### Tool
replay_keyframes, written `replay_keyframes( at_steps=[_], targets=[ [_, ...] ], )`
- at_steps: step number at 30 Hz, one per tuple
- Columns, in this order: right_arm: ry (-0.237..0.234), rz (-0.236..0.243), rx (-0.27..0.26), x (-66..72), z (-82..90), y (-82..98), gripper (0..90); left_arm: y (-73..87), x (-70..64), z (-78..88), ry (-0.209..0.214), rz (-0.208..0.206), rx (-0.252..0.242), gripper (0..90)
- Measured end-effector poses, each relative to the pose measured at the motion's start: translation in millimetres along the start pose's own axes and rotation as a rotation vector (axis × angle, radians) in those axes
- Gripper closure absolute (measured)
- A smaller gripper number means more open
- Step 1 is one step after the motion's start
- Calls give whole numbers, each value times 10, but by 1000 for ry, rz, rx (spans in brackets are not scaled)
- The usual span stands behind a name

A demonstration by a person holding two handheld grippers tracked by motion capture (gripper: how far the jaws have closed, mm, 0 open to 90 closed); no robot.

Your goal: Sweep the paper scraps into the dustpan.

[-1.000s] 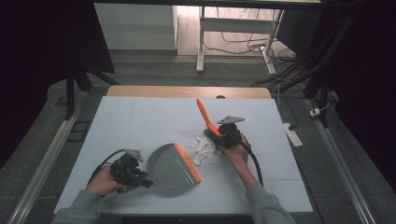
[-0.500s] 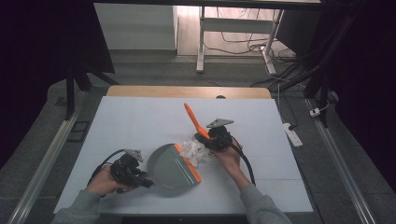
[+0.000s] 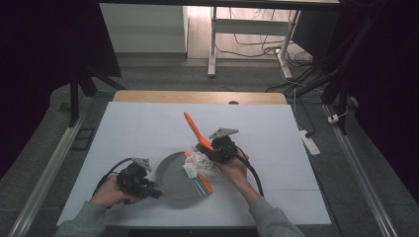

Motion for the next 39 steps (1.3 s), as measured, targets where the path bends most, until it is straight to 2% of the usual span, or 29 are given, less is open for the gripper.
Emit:
replay_keyframes(
  at_steps=[11,15,18,21,28,32,39],
  targets=[
    [-62,48,-20,267,-61,-139,706,0,-2,1,-1,0,0,616],
    [-89,45,-41,310,-39,-182,705,0,-1,0,-2,-1,-1,615],
    [-88,48,-55,317,5,-216,706,0,-2,1,-2,0,0,615],
    [-61,48,-76,263,69,-233,705,1,-6,2,-3,0,0,615],
    [24,-1,-103,-25,236,-187,705,1,-8,0,-2,3,-1,615],
    [53,-25,-89,-152,256,-120,705,1,-13,-3,-3,5,-3,615],
    [82,-33,-64,-273,219,-39,705,5,-12,0,-5,7,-5,615]
  ],
)
Point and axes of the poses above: each handheld gripper's, and its own axes: z roughly backward along the jaws, y roughly out of its underside, x roughly to its left, the point moved 3 cm from there along -z, roughly forward along the jaws, and after that the axes turned 15 degrees about z, right-handed, at the moved point
